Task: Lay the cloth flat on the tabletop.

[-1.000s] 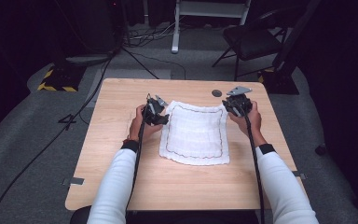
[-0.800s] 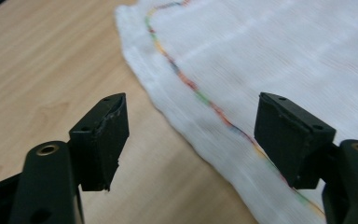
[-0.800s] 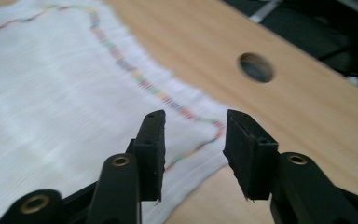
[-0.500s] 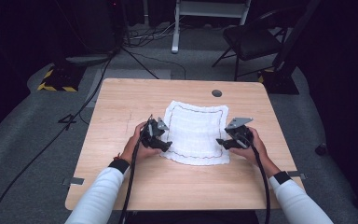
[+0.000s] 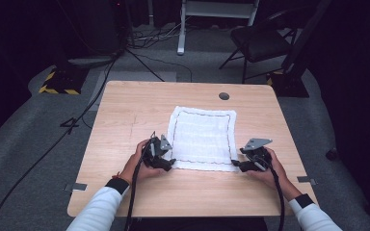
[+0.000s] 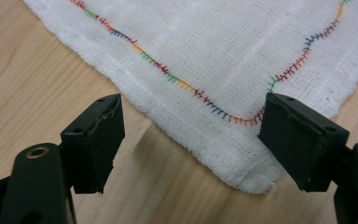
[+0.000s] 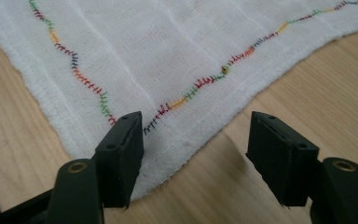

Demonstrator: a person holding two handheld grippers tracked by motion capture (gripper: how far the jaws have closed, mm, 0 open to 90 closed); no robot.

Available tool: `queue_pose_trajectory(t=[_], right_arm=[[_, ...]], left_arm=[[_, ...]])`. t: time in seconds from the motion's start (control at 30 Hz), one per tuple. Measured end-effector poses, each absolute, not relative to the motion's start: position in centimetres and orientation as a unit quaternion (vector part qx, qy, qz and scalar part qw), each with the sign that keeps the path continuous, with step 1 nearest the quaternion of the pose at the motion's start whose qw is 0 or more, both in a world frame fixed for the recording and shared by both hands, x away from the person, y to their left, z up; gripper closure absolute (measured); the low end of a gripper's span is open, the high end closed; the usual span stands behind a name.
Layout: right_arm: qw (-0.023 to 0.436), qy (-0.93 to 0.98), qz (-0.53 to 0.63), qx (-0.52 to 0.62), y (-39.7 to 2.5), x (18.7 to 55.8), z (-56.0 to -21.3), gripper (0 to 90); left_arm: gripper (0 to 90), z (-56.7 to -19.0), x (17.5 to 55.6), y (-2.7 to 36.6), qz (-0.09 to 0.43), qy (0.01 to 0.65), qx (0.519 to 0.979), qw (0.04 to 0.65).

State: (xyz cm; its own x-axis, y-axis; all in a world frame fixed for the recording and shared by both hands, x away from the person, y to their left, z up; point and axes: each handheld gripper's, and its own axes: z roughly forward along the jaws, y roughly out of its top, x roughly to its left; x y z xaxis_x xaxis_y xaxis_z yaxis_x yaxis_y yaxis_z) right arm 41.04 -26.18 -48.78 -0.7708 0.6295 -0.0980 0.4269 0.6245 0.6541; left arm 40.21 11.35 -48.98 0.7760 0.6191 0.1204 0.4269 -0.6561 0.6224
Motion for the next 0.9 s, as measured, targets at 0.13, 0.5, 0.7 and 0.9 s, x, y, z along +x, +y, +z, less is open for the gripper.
queue_pose_trajectory(t=[0.13, 0.5, 0.7, 0.9], right_arm=[[0.164, 0.884, 0.312, 0.307, -27.0, 39.9, -48.7, 36.3], [0.146, 0.878, 0.318, 0.328, -29.8, 38.8, -48.9, 35.7], [0.165, 0.874, 0.334, 0.311, -29.4, 38.7, -47.9, 35.7], [0.164, 0.872, 0.375, 0.269, -26.3, 38.3, -46.4, 39.2]], left_arm=[[22.2, -49.1, 39.4, 11.4, 0.138, 0.294, 0.896, 0.304], [22.1, -49.1, 37.0, 11.3, 0.129, 0.280, 0.898, 0.314], [18.9, -48.2, 37.5, 12.4, 0.131, 0.276, 0.891, 0.337], [19.7, -47.8, 39.3, 14.0, 0.157, 0.305, 0.876, 0.339]])
